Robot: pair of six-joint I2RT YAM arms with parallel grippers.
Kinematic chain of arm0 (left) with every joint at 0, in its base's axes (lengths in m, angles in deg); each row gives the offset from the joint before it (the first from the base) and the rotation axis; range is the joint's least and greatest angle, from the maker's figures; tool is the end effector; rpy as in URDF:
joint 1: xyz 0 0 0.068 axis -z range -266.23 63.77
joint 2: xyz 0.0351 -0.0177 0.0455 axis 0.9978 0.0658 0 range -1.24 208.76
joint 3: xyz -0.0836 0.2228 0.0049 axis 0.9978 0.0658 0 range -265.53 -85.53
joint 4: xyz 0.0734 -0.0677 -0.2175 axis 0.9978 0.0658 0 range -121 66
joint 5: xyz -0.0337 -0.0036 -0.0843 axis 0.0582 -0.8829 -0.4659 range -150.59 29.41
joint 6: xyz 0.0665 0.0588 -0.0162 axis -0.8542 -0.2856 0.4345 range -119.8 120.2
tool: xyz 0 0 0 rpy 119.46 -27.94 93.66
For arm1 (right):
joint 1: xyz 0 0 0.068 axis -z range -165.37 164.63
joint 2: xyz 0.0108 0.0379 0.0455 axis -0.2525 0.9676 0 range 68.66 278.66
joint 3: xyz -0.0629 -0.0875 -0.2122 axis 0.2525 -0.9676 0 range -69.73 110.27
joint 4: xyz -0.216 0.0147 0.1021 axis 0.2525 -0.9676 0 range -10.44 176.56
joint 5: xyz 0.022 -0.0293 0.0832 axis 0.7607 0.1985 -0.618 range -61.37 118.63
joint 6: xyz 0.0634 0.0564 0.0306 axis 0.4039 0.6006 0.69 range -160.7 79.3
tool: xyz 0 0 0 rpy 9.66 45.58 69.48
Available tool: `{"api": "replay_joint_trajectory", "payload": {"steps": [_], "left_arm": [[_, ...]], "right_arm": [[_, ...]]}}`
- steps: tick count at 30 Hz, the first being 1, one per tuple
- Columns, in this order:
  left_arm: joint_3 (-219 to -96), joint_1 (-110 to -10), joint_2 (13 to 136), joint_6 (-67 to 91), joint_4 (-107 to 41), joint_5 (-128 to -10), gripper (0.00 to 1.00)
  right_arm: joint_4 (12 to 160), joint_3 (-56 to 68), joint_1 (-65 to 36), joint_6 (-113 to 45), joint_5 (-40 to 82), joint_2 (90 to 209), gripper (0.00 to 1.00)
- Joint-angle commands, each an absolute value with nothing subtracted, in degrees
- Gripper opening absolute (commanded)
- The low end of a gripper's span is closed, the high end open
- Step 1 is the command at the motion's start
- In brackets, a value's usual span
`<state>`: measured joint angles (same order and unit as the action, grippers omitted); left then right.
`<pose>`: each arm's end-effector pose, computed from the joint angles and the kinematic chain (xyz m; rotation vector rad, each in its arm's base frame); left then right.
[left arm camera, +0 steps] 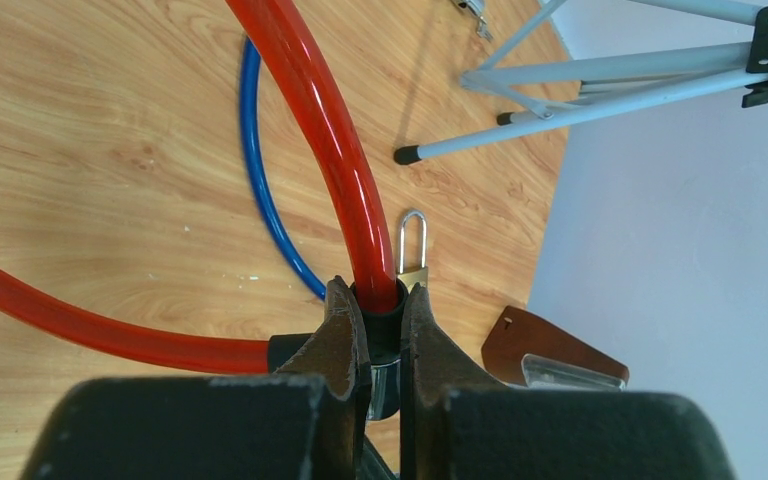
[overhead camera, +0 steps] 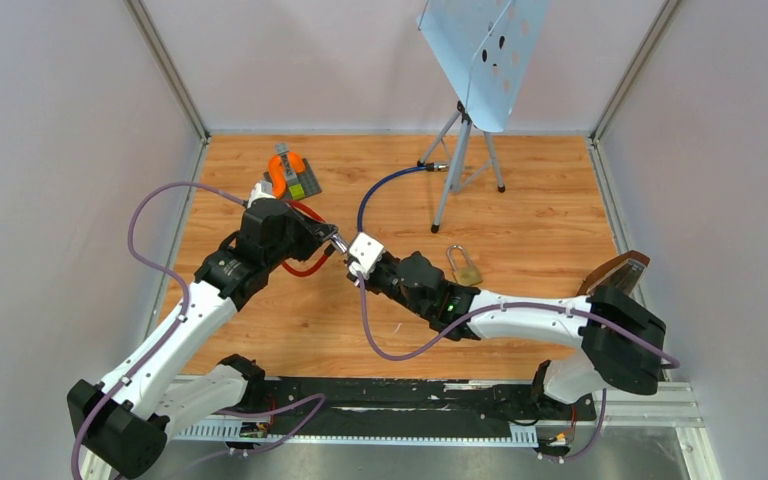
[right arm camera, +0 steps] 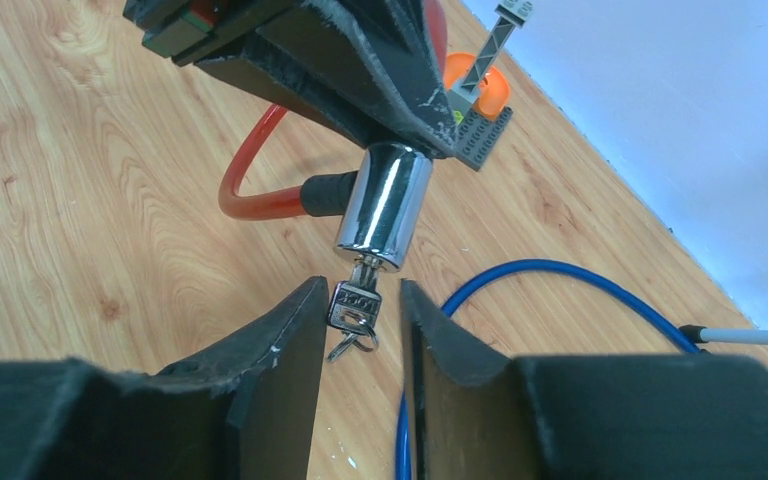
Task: Unlock with the key
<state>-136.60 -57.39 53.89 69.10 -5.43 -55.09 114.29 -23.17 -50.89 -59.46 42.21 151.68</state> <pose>0.2215 -0.1132 0.2684 -0.8203 2.0682 -0.9041 0.1650 0.3166 0.2333 -1.0274 1.3985 0.3991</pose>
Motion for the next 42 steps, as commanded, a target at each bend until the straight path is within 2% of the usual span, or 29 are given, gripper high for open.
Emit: {"api": "replay_joint_trajectory", "payload": {"steps": [1,5,6,13,14,15,18,21,28,42], "left_arm": [[-139.3,-57.4,52.4,69.0,-7.9,-55.5,0.0],[-139.0,-57.5,51.5,68.3,-7.7,-55.3,0.0],[-138.8,-57.5,51.3,68.2,-7.8,-55.3,0.0],[-135.4,-57.5,49.2,68.5,-12.2,-56.2,0.0],[-135.0,-57.5,49.0,68.6,-12.4,-56.2,0.0],[-134.9,-57.4,49.0,68.8,-12.5,-56.1,0.0],[-134.9,-57.5,49.2,69.1,-12.0,-55.3,0.0],[-134.8,-57.4,49.6,69.4,-11.8,-54.9,0.0],[-135.2,-57.4,51.1,69.3,-12.5,-56.0,0.0],[-136.1,-57.4,51.8,68.7,-13.4,-57.4,0.0]], "right_arm": [[118.1,-20.3,-51.2,-59.8,43.1,153.4,0.29],[118.6,-20.4,-50.7,-56.4,42.7,153.7,0.04],[118.6,-20.5,-50.4,-54.9,42.3,153.4,0.0],[115.6,-21.3,-44.7,-38.1,33.6,149.7,0.0],[115.2,-21.3,-44.3,-36.4,32.6,149.4,0.01],[114.7,-21.3,-43.8,-34.8,31.4,149.1,0.06],[113.1,-21.4,-42.3,-30.2,26.4,147.8,0.3],[112.4,-21.7,-40.1,-24.2,21.3,146.3,0.4],[114.7,-21.8,-31.9,-8.4,8.9,145.3,0.46],[113.2,-14.6,-30.9,-2.2,1.0,154.6,0.48]]}}
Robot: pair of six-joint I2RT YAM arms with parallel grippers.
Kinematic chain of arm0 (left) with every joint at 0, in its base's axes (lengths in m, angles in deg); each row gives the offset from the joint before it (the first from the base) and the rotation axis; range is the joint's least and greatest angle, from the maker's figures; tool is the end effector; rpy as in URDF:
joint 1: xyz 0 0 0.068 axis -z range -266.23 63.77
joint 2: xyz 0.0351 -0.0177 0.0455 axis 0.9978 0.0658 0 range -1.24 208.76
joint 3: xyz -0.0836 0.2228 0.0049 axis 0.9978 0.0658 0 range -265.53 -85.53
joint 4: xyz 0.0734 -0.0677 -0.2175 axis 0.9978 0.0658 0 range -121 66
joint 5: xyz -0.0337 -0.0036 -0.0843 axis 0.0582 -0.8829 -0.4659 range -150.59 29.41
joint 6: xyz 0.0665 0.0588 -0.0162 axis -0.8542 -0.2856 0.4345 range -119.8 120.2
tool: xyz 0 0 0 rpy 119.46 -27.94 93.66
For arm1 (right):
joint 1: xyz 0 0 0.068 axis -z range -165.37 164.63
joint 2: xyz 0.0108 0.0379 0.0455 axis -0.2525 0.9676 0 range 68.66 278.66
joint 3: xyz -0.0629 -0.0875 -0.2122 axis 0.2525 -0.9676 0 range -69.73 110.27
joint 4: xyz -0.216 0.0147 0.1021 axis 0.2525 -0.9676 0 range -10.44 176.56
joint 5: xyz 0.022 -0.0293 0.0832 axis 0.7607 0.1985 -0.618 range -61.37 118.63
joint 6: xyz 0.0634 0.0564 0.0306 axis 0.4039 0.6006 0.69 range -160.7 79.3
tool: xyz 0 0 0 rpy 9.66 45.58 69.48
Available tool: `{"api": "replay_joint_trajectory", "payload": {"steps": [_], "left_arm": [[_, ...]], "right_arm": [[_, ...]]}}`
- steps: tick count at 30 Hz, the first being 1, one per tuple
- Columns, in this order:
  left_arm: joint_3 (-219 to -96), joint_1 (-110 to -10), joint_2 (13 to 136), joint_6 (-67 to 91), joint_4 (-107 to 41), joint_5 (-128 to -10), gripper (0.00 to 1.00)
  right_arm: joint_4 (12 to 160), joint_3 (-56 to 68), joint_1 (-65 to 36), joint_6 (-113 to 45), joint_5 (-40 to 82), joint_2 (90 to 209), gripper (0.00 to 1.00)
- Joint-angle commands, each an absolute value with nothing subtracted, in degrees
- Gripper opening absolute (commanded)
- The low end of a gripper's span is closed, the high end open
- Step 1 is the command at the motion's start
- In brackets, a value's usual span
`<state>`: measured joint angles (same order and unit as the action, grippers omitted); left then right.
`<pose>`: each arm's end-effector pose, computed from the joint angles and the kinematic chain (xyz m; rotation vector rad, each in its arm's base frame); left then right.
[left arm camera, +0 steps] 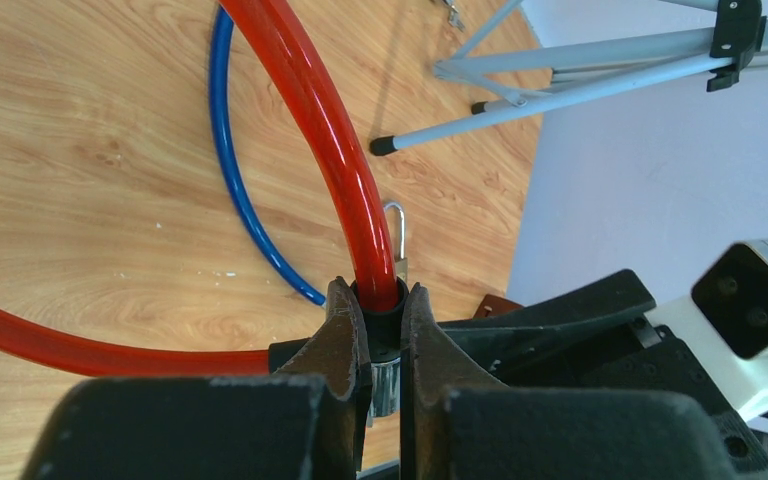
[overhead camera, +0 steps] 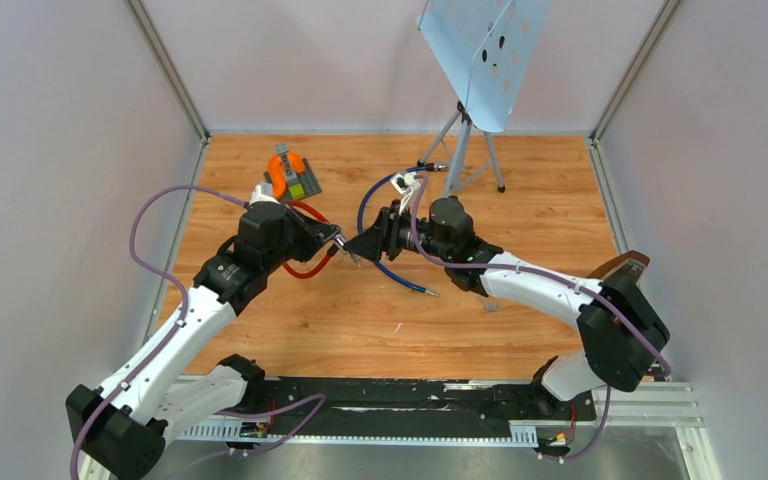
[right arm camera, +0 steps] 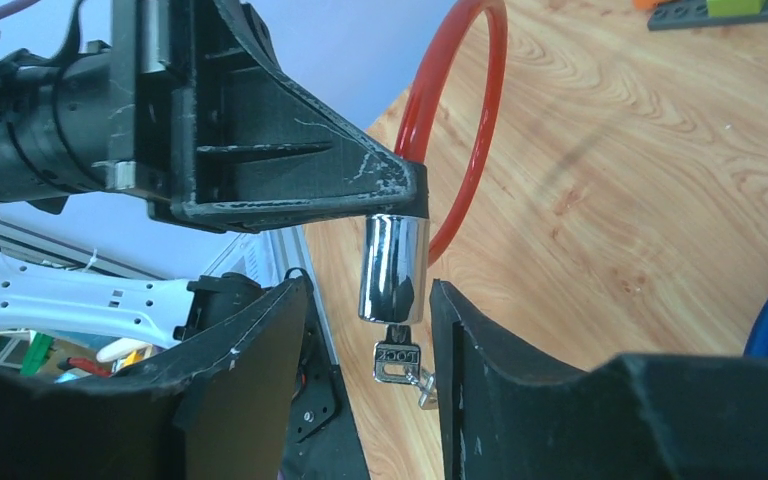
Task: Unlock with the key
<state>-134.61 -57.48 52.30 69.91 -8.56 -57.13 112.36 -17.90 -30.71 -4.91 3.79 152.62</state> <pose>0.2193 -0.1148 0.2695 -0.8061 2.0417 -0.9772 0.2302 0.2810 0.2569 -0.5171 1.8121 1.3855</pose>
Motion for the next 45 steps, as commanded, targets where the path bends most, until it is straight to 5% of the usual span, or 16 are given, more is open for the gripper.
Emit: {"api": "replay_joint_trajectory", "payload": {"steps": [1,11,15,18,21,23,27,38,45], "left_arm": [[-136.1,-57.4,51.8,68.7,-13.4,-57.4,0.0],[-135.6,-57.4,51.2,68.4,-15.1,-58.3,0.0],[-135.6,-57.4,51.2,67.1,-15.3,-58.4,0.0],[-136.0,-57.4,50.0,63.2,-15.8,-57.7,0.2],[-136.2,-57.4,48.3,53.5,-17.5,-57.3,0.49],[-136.5,-57.4,46.9,46.9,-17.8,-58.1,0.78],[-137.4,-57.4,44.1,31.9,-18.4,-64.8,0.99],[-136.9,-47.5,45.4,2.1,-18.0,-69.3,0.99],[-134.6,-40.6,51.2,-7.8,-24.8,-61.1,0.83]], "right_arm": [[113.2,-14.2,-30.9,-2.1,1.1,155.2,0.48],[112.6,-11.4,-30.9,-1.2,-0.9,158.9,0.37],[112.7,-11.8,-30.6,-1.0,-1.7,158.4,0.18],[114.3,-13.7,-29.0,0.9,-2.1,156.6,0.01],[115.0,-15.6,-27.2,2.2,-2.7,154.1,0.0],[114.9,-16.5,-26.3,2.6,-2.7,152.4,0.0],[114.8,-18.1,-24.4,3.5,-3.3,149.2,0.0],[114.0,-18.9,-21.5,8.9,-6.3,145.4,0.0],[114.5,-20.0,-21.5,10.1,-7.4,143.4,0.0]]}}
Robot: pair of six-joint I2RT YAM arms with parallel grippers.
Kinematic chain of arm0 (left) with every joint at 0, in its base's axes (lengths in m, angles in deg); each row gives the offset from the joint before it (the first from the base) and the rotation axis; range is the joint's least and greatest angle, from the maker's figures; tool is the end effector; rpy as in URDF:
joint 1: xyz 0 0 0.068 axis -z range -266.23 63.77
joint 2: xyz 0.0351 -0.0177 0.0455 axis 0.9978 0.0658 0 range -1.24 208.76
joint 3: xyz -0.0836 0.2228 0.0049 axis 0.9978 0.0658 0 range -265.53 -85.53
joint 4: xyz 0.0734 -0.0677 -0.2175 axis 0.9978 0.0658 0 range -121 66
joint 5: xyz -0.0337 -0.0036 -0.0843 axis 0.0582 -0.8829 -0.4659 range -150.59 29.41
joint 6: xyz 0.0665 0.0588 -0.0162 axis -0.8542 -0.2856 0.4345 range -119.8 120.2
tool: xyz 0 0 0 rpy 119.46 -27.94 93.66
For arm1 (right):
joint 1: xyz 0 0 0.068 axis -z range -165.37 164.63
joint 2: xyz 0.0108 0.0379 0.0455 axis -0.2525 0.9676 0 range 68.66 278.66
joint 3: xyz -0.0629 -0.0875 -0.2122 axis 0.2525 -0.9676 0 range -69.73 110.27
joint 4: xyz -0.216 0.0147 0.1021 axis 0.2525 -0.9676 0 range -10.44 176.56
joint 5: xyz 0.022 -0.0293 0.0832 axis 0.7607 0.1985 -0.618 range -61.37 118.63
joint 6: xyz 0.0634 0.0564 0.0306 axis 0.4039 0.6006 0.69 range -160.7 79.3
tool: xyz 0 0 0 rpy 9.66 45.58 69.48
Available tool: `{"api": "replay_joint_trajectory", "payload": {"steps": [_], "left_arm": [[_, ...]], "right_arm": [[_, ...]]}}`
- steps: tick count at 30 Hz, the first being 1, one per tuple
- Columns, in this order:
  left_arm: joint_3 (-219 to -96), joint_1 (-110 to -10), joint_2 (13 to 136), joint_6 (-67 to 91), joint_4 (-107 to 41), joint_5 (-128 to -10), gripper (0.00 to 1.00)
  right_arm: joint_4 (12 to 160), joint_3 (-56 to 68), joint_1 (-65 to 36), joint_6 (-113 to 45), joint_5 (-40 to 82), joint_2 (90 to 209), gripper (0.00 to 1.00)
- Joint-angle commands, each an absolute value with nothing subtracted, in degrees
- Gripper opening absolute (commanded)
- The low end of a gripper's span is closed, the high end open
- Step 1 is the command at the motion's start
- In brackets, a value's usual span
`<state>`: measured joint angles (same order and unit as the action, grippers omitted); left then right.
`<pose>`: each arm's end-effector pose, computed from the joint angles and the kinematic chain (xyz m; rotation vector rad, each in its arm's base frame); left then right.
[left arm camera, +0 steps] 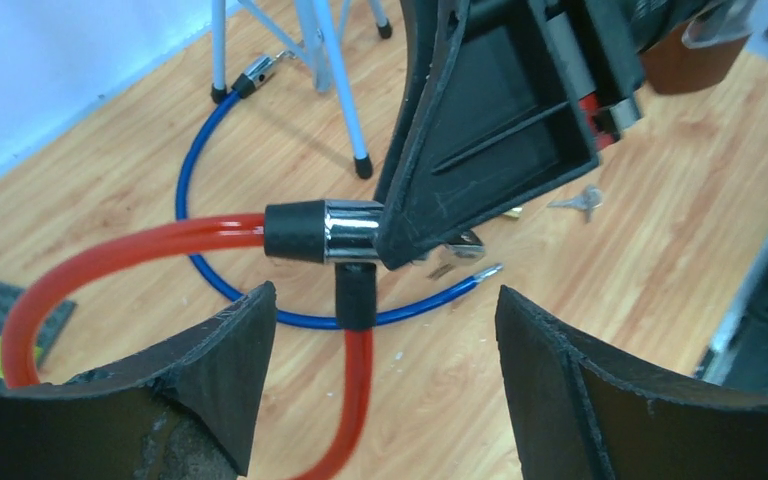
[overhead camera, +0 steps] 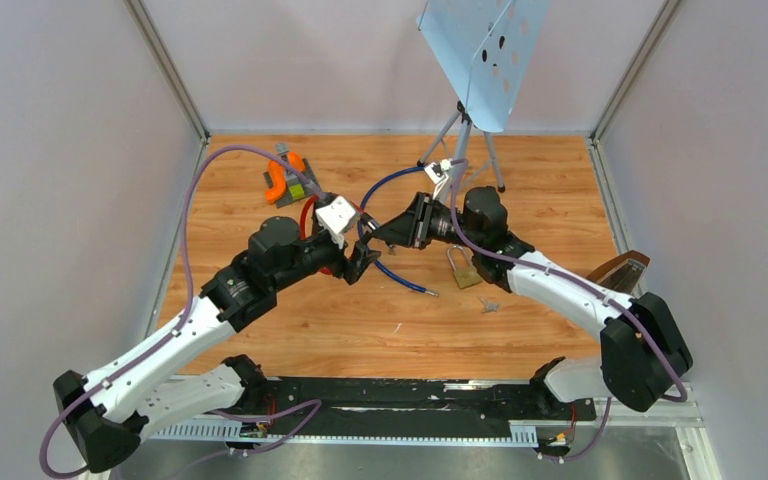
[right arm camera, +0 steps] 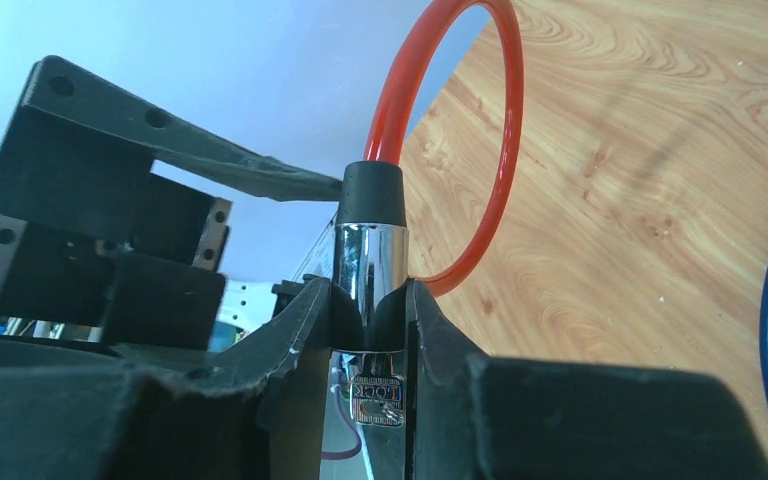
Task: Unlock with the key
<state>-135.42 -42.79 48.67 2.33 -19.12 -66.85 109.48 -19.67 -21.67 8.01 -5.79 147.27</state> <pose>0.1720 -0.1750 0.3160 0.7194 1.6792 -0.6653 0.2454 0.2367 0.2700 -0.3173 1.9015 1.5601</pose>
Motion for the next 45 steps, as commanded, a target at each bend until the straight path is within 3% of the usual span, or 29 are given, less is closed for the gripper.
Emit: {"api": "replay_joint_trajectory", "payload": {"steps": [1,4,6,9,10,11,12,13,14,22,25,26,28,32,33,37,45], "left_arm": [[-134.6,-40.3,52.5,-8.6,-24.8,-61.0,0.81],[-134.1,-38.9,54.2,-11.1,-25.3,-58.4,0.77],[-133.3,-38.3,54.7,-11.8,-25.7,-58.1,0.68],[-132.2,-37.5,55.0,-12.4,-26.3,-57.6,0.48],[-132.1,-37.3,55.3,-12.6,-26.0,-57.2,0.33],[-132.1,-36.9,55.3,-13.1,-25.7,-57.0,0.25],[-132.1,-36.6,55.3,-13.3,-25.0,-56.7,0.08],[-132.4,-36.1,55.4,-13.7,-23.9,-56.7,0.03],[-132.6,-35.9,55.2,-14.0,-23.2,-57.1,0.0],[-132.9,-33.5,54.5,-14.6,-11.7,-57.7,0.0],[-132.1,-33.4,54.2,-13.2,-9.5,-53.8,0.12],[-131.8,-33.3,54.2,-12.7,-9.2,-52.8,0.26],[-131.6,-33.3,54.3,-12.1,-8.3,-49.1,0.4],[-131.9,-33.3,55.3,-11.7,-5.9,-37.2,0.55],[-132.0,-33.4,55.8,-11.5,-5.2,-35.6,0.67],[-132.5,-33.4,56.3,-10.1,-1.7,-30.1,0.96],[-130.5,-39.4,48.2,-5.9,-5.1,-29.6,1.0]], "right_arm": [[114.5,-20.2,-21.5,10.1,-7.5,143.0,0.0],[114.5,-21.0,-21.4,10.1,-7.2,141.7,0.0],[114.2,-21.4,-21.3,10.1,-6.9,140.9,0.0],[113.8,-21.8,-20.7,10.3,-6.8,139.7,0.0],[113.6,-21.9,-20.6,10.4,-6.7,139.2,0.0],[113.4,-22.0,-20.4,10.4,-6.6,138.9,0.0],[113.0,-22.2,-20.0,10.3,-6.4,138.4,0.0],[112.7,-22.4,-19.5,10.4,-5.9,137.9,0.0],[112.6,-22.7,-18.9,10.8,-5.5,137.3,0.0],[114.2,-26.6,-11.5,15.7,-2.6,132.3,0.0],[112.6,-26.4,-10.2,13.7,-0.9,131.3,0.0],[111.8,-26.1,-10.1,12.6,-0.5,131.3,0.0],[110.8,-25.9,-10.0,11.3,0.0,132.2,0.0],[112.6,-26.0,-10.0,10.9,-0.3,136.1,0.0],[113.3,-25.9,-10.1,11.0,-0.4,137.3,0.0],[114.8,-23.1,-10.1,10.3,-2.2,143.3,0.0],[118.2,-17.7,-10.5,6.4,0.8,154.6,0.0]]}}
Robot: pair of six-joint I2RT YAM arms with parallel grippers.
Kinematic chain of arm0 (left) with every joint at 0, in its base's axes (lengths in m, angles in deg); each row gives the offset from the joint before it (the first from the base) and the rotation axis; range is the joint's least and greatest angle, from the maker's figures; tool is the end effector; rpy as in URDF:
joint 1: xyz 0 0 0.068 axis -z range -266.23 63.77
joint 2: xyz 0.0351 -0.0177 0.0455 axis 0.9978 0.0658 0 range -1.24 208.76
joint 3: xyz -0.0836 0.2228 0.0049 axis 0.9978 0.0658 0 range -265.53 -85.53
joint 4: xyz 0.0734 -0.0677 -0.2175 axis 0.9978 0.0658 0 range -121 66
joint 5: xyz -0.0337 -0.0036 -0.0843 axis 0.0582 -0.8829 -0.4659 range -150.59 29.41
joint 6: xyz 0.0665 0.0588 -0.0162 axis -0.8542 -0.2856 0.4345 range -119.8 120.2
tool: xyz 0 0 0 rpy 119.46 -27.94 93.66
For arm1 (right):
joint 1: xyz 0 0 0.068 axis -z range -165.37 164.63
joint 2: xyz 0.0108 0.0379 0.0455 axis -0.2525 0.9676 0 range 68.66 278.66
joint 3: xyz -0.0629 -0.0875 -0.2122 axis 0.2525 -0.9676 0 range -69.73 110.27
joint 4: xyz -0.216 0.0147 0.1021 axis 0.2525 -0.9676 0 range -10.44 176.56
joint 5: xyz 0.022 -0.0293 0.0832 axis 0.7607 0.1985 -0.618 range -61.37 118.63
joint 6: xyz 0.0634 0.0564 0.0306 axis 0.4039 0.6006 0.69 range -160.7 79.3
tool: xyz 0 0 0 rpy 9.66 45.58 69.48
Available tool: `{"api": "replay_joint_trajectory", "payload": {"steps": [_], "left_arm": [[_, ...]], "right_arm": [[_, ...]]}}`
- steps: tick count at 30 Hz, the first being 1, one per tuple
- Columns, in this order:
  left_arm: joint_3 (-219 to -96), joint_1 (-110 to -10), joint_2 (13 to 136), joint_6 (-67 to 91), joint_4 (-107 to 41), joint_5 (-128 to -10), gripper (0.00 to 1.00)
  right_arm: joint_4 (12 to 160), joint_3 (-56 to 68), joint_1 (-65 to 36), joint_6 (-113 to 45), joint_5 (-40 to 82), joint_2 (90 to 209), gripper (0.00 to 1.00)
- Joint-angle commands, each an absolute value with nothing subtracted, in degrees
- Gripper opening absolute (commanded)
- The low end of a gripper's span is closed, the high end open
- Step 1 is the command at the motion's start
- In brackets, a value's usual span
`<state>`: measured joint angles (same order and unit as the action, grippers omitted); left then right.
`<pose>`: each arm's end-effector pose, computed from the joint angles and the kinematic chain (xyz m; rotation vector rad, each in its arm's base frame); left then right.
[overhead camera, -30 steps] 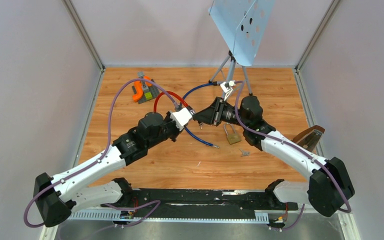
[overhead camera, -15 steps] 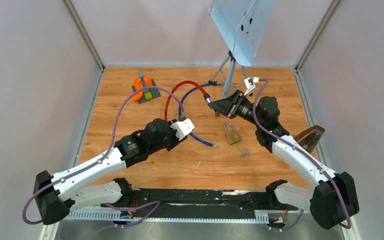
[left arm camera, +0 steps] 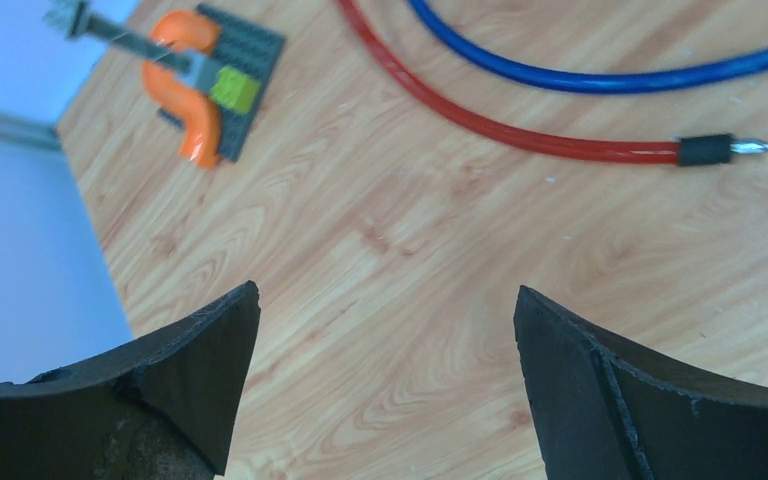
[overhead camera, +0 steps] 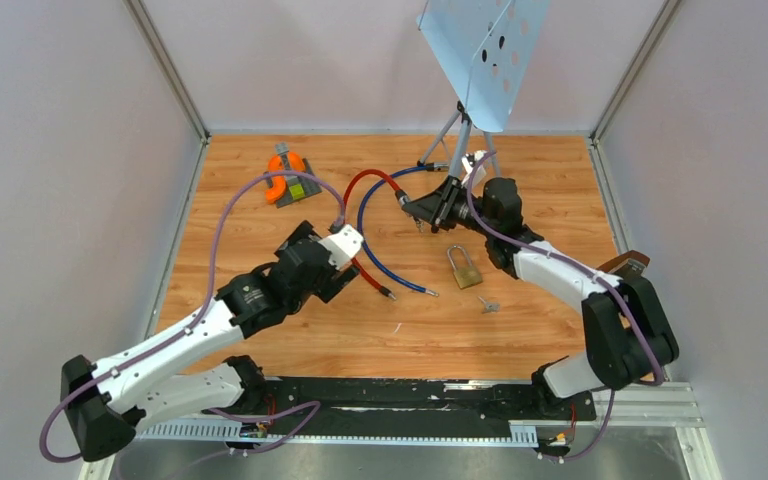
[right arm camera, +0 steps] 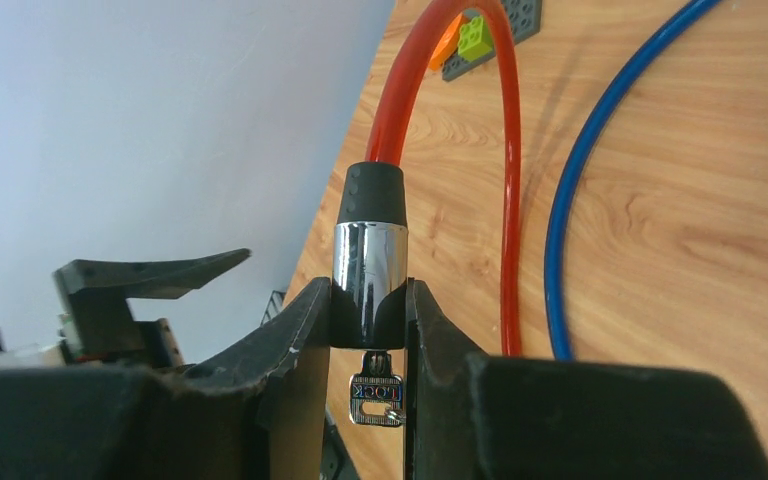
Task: Unlock with the key
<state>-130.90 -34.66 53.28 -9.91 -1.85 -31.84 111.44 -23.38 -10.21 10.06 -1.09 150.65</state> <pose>0.1728 -0.1554 0.2334 0.8657 1.9666 0.1455 0.2960 0.1810 0.2320 0.0196 1.9595 1.3722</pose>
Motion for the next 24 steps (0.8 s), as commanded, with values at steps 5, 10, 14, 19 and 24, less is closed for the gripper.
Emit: {"api": "replay_joint_trajectory", "payload": {"steps": [5,10,14,19,24], "left_arm": [[-132.0,-49.9,47.6,-1.1,-7.1,-29.5,1.0],[-133.0,-55.1,46.9,2.7,-6.6,-26.2,1.0],[-132.4,-55.3,45.3,3.6,-6.3,-21.7,1.0],[-131.7,-55.3,43.4,4.1,-6.8,-18.3,1.0],[-131.2,-55.4,43.2,4.0,-7.7,-15.4,1.0]], "right_arm": [[120.6,-12.3,-11.1,3.7,4.9,163.8,0.0],[119.0,-5.6,-11.7,-0.5,11.7,173.3,0.05],[115.0,0.1,-12.0,-6.9,17.8,179.4,0.21],[109.9,5.8,-12.6,-13.9,23.4,183.7,0.47],[106.6,7.3,-14.2,-20.2,26.9,179.6,0.64]]}}
